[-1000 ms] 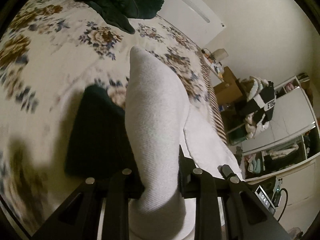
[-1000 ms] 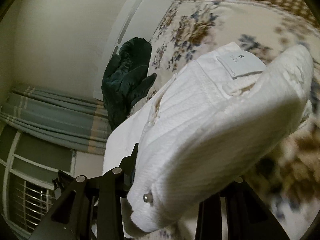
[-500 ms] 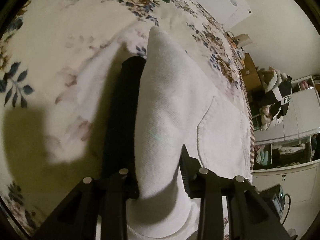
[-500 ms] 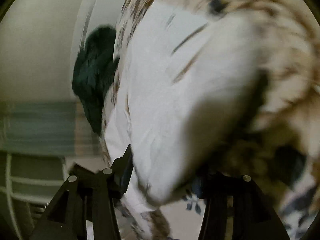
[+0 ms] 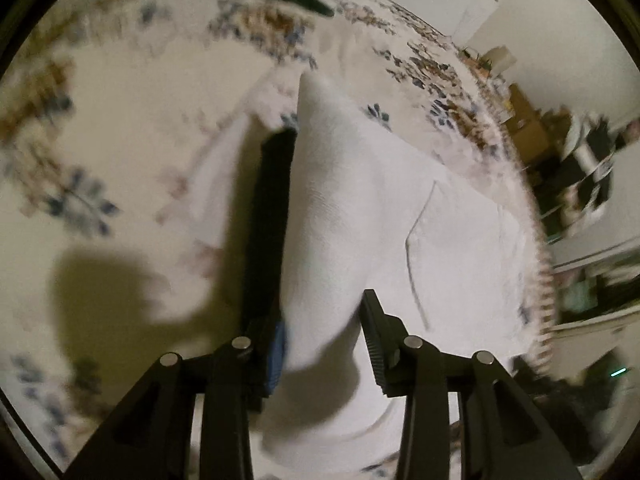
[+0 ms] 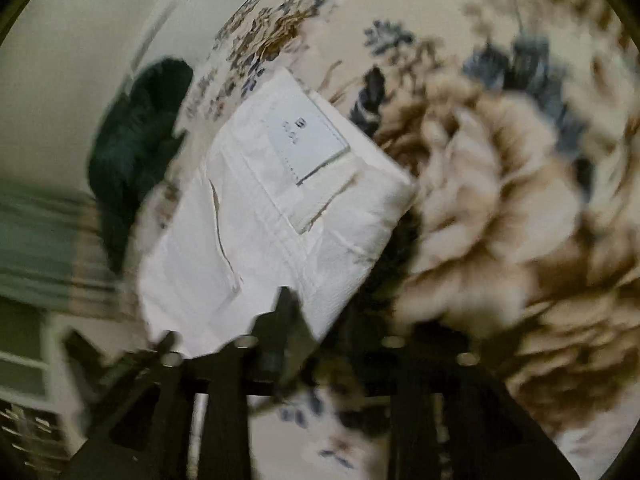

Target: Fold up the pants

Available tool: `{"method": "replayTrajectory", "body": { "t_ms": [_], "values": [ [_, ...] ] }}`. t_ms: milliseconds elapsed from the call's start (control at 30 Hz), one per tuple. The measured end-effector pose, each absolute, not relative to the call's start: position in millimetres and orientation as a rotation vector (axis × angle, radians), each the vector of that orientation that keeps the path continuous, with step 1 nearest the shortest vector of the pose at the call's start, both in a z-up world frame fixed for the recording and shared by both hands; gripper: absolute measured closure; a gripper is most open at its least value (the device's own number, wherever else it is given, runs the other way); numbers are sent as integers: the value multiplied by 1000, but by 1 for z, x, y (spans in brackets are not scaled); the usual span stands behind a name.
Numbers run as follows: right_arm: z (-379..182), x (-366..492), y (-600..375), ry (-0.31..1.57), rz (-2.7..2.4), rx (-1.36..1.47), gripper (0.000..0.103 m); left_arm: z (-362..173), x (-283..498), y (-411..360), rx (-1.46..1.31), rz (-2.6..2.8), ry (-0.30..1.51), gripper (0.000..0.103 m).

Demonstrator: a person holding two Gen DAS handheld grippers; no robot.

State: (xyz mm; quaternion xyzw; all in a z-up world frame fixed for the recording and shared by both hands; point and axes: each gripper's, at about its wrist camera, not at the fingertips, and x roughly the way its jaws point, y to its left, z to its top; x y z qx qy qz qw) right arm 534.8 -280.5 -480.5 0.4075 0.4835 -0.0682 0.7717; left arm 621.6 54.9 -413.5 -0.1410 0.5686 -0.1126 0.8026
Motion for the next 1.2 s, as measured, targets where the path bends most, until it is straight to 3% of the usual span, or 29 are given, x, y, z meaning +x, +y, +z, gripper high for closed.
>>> {"method": "replayTrajectory", "body": {
  "t_ms": [33, 67, 100, 133, 200, 267, 533, 1200],
  "values": [
    [-469, 536, -279, 1060, -157, 810, 57, -403, 615, 50, -244, -212, 1204, 66],
    [-457, 537, -279, 1073, -167, 741, 42, -394, 608, 46, -199, -189, 1195, 63],
    [-445, 537, -276, 1080, -176, 684, 31, -388, 603, 43, -168, -177, 1187, 53],
    [-431, 539, -270, 1086, -185, 605, 27, -378, 595, 39, -129, -164, 1171, 39],
    [-406, 538, -261, 1090, -202, 459, 10, -362, 580, 34, -85, -139, 1146, 24],
    [-379, 532, -248, 1079, -212, 341, 5, -343, 565, 30, -57, -115, 1127, 17],
    [-267, 471, -221, 987, -247, 132, 1, -257, 504, 17, 10, -75, 1038, 14],
    [-2, 241, -203, 753, -103, 84, 1, -37, 294, 12, -6, 13, 820, 14]
  ]
}}
